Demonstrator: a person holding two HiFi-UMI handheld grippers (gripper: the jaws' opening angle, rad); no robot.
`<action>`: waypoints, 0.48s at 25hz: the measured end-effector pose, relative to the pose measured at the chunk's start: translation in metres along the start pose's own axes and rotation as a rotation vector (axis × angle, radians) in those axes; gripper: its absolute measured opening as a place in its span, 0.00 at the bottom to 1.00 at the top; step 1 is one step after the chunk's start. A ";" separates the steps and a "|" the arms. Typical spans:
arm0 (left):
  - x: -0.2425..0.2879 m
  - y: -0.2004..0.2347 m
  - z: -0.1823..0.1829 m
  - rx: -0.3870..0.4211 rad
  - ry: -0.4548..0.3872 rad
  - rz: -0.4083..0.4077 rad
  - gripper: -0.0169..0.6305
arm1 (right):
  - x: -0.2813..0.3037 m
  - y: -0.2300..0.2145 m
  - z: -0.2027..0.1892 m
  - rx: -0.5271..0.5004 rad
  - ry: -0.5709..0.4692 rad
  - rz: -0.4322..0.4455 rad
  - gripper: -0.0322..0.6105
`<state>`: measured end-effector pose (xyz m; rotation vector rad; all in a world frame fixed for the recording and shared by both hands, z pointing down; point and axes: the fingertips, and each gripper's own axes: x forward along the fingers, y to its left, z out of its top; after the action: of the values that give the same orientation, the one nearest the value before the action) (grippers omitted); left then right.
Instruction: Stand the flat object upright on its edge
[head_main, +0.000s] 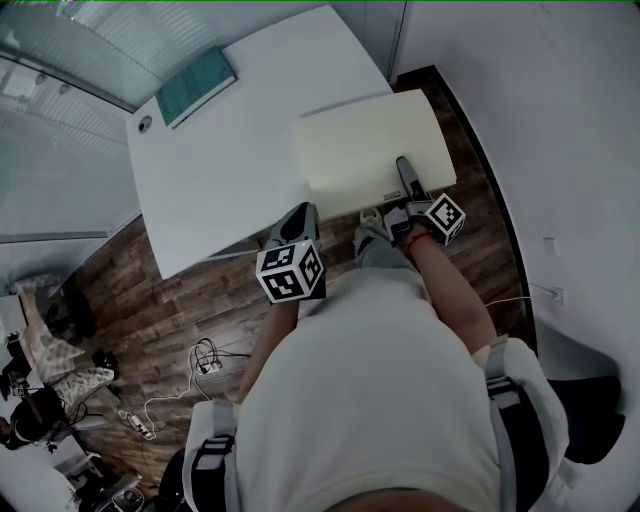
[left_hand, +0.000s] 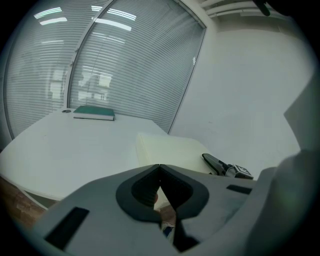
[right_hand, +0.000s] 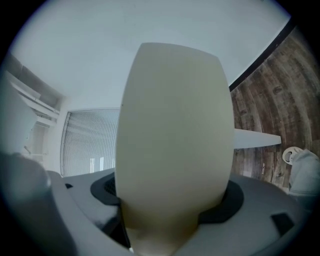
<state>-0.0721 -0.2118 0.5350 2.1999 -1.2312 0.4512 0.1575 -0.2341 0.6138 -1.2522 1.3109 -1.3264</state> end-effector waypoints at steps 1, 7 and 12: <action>0.000 0.001 0.000 -0.001 0.000 0.002 0.06 | 0.000 0.000 0.001 -0.006 -0.002 -0.003 0.67; -0.002 0.002 -0.003 -0.010 0.001 0.012 0.06 | -0.001 -0.004 0.005 -0.029 -0.012 -0.026 0.67; -0.002 -0.001 -0.003 -0.013 -0.004 0.008 0.06 | -0.002 -0.006 0.005 -0.014 -0.014 -0.034 0.60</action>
<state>-0.0722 -0.2080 0.5360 2.1873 -1.2420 0.4406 0.1631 -0.2319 0.6197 -1.2970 1.2961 -1.3320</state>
